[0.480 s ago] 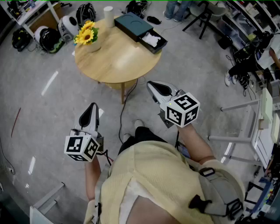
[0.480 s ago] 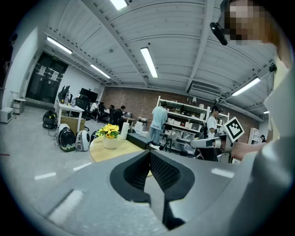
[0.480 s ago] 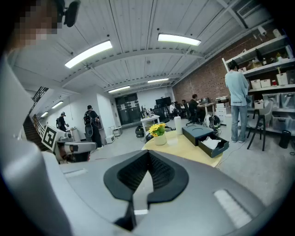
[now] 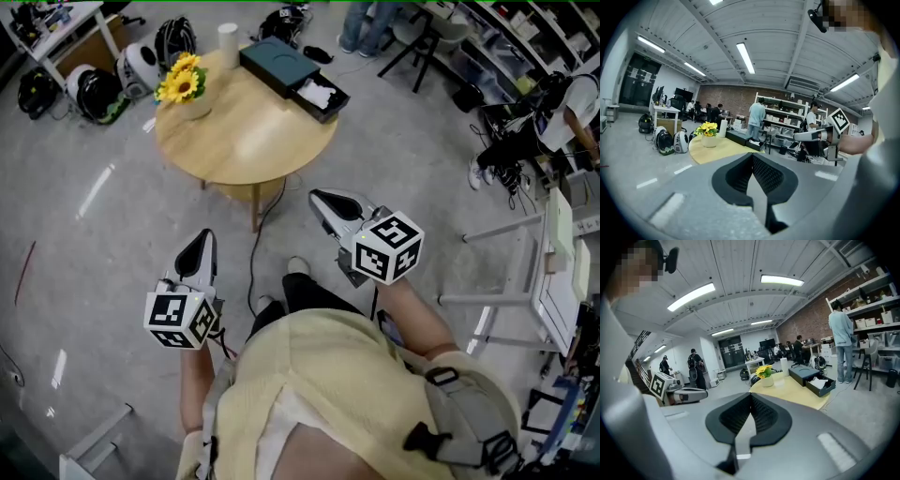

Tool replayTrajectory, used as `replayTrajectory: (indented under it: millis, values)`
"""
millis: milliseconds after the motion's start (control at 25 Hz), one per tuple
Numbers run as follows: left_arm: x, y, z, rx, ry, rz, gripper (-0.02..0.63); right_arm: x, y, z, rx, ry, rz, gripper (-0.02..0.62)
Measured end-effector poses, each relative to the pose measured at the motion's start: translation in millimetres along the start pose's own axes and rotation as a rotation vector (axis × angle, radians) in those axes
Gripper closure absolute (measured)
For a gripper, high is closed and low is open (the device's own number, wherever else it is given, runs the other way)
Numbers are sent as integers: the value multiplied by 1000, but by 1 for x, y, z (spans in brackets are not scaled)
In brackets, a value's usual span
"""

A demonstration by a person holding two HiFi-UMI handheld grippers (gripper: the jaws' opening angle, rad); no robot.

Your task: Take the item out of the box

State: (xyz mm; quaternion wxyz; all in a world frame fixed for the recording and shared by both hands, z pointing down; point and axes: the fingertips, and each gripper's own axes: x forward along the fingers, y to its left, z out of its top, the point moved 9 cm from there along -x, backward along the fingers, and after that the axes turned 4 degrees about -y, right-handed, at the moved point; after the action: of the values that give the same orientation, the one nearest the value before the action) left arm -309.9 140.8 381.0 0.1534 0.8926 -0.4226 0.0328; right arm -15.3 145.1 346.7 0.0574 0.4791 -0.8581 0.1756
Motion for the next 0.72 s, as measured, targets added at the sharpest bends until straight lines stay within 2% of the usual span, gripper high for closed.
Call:
replayTrajectory:
  millis: [360, 720]
  values:
    - [22, 5, 2, 17, 27, 46, 609, 18, -27, -3, -2, 7, 64, 592]
    - [95, -11, 13, 2, 32, 45, 609, 36, -94, 15, -4, 13, 108, 581]
